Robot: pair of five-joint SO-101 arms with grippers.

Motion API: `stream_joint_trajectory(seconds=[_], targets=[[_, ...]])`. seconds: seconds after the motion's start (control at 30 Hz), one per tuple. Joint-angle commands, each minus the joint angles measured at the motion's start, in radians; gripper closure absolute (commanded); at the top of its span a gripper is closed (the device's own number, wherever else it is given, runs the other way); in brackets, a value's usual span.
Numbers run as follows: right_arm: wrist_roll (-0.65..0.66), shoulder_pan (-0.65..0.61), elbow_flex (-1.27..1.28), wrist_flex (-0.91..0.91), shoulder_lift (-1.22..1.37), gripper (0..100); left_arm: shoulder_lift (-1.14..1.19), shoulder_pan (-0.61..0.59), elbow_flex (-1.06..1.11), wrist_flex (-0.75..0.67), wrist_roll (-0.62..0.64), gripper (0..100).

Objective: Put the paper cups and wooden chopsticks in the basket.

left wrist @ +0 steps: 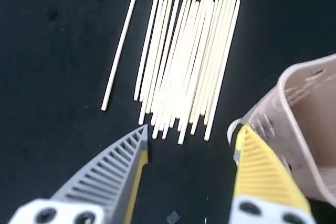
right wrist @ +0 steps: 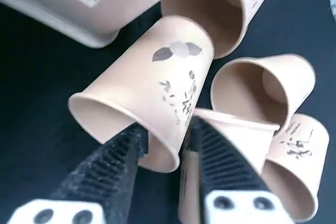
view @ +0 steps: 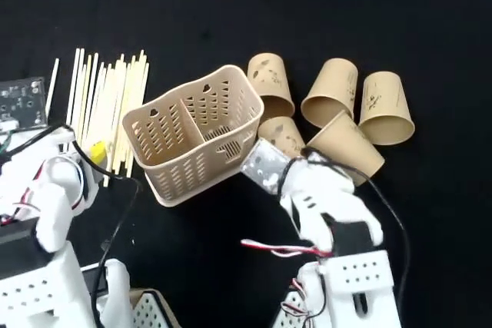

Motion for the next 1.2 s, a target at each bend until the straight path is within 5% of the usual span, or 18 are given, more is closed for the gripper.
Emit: stream_joint_trajectory(seconds=[0.0,0.27,0.6,0.8,1.17], targets=[[0.011,-0.012,-0.018,-0.129,0.082,96.8,-0.054,-0.007,0.047,-0.038,0.081,74],[0.009,-0.006,0.070,-0.143,-0.061,98.8,-0.083,-0.008,0.094,-0.038,0.124,74],[0.005,0.002,-0.130,0.339,-0.292,98.8,-0.092,-0.008,0.131,-0.038,0.137,74],[-0.038,0.002,-0.269,0.505,-0.259,98.8,-0.092,-0.008,0.226,-0.104,0.132,74],[-0.075,0.002,-0.375,0.537,-0.139,98.8,-0.092,-0.010,0.427,-0.203,0.129,74]])
